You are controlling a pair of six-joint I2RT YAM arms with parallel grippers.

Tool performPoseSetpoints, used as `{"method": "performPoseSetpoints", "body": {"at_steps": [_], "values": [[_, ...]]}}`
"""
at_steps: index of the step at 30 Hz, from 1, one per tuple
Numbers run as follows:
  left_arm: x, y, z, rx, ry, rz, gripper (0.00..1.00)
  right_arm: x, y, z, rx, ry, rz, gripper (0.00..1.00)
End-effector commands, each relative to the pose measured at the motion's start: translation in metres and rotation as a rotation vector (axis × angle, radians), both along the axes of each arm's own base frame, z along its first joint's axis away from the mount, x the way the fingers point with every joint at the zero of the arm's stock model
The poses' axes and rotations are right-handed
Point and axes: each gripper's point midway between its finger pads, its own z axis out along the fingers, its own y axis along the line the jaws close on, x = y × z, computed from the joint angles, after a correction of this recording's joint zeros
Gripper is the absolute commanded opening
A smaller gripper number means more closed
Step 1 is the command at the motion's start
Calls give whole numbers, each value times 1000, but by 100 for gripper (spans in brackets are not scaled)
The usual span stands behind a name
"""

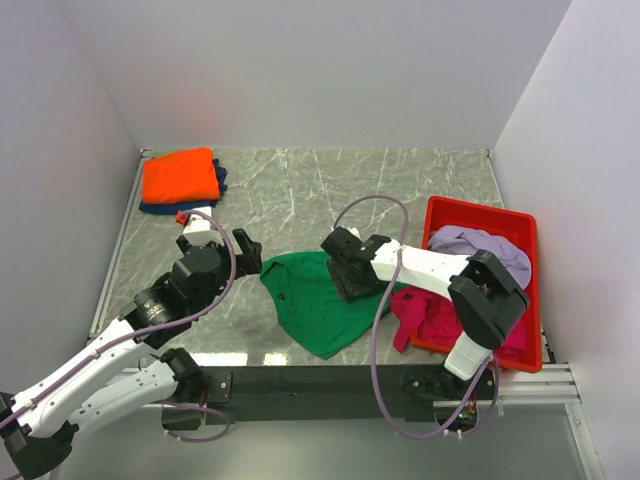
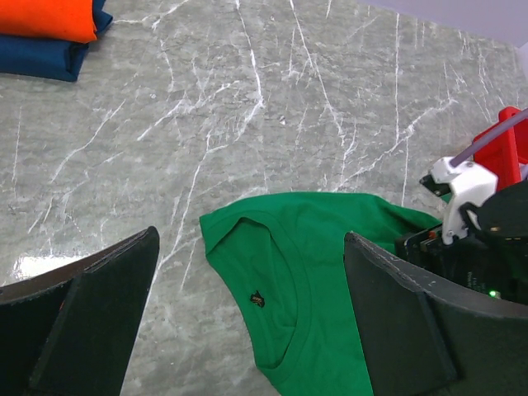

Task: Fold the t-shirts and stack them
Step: Move the tshirt to the center of the board

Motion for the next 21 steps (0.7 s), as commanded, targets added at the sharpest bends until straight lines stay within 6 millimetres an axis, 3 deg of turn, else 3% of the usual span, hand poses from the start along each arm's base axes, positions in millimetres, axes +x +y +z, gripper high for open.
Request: {"method": "performPoseSetpoints", "body": {"at_steps": [1, 7, 9, 10, 11, 12, 15, 17, 20, 21], "values": [[1, -2, 6, -22, -23, -9, 99, 1, 3, -11, 11, 16, -9, 74], [1, -3, 6, -19, -22, -14, 99, -5, 5, -28, 21, 55, 5, 63], [1, -4, 6, -21, -23, -16, 99, -7, 4, -33, 25, 68, 2, 50], [1, -4, 6, -20, -22, -17, 99, -7, 4, -33, 29, 69, 0, 41], [1, -3, 5, -20, -22, -17, 99, -6, 2, -33, 28, 62, -11, 13], [0, -4, 6, -23, -24, -18, 99, -5, -1, -32, 24, 56, -23, 0], [-1, -3, 9, -30, -31, -20, 99, 5, -15, -12, 27, 0, -69, 0], [-1, -3, 10, -32, -33, -19, 99, 15, -28, 15, 37, -71, -111, 0], [-2, -2, 11, -39, -37, -18, 99, 35, -56, 67, 61, -194, -205, 0], [-3, -2, 11, -40, -36, -19, 99, 51, -72, 94, 46, -274, -263, 0]]}}
